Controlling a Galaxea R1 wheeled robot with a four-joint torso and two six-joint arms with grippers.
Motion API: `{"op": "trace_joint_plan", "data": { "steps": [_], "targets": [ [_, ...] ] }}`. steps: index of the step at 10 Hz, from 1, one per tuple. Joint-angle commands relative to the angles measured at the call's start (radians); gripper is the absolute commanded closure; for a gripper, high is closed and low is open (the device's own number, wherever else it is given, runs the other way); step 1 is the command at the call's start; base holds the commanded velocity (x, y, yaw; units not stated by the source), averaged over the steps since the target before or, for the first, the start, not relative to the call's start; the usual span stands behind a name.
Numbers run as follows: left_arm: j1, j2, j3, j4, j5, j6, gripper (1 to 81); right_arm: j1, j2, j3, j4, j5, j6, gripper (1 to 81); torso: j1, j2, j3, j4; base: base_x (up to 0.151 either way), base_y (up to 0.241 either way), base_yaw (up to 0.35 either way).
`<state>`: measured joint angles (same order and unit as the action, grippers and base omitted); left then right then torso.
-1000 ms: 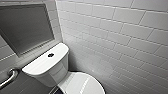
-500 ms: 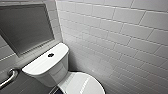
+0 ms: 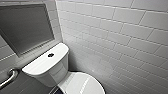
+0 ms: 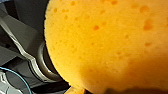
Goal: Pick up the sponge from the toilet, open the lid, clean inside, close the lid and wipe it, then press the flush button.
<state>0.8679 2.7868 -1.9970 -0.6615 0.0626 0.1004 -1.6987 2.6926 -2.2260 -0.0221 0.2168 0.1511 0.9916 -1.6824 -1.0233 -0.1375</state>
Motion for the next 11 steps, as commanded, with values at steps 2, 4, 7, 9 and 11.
{"op": "trace_joint_plan", "data": {
  "steps": [2, 4, 7, 9, 11],
  "targets": [
    [-0.118, 0.001, 0.026, -0.044, 0.057, -0.002, 1.0, -0.028, -0.027, 0.023, 0.008, -0.071, 0.001, 81.1, 0.0, 0.0, 0.0, 0.0, 0.0, 0.0, 0.0],
    [-0.122, -0.001, 0.027, -0.056, 0.045, -0.002, 1.0, -0.026, -0.024, 0.029, 0.007, -0.071, 0.001, 81.1, 0.0, 0.0, 0.0, 0.0, 0.0, 0.0, 0.0],
    [-0.125, 0.002, 0.024, -0.118, -0.018, -0.019, 1.0, -0.028, -0.027, 0.036, 0.007, -0.071, 0.001, 81.1, 0.0, 0.0, 0.0, 0.0, 0.0, 0.0, 0.0],
    [-0.141, 0.001, 0.037, -0.138, -0.033, -0.036, 1.0, -0.029, -0.026, 0.039, 0.007, -0.071, 0.001, 81.1, 0.0, 0.0, 0.0, 0.0, 0.0, 0.0, 0.0],
    [-0.169, 0.002, 0.043, -0.138, -0.033, -0.054, 1.0, -0.029, -0.024, 0.046, 0.005, -0.071, -0.001, 81.1, 0.0, 0.0, 0.0, 0.0, 0.0, 0.0, 0.0]
  ]
}}
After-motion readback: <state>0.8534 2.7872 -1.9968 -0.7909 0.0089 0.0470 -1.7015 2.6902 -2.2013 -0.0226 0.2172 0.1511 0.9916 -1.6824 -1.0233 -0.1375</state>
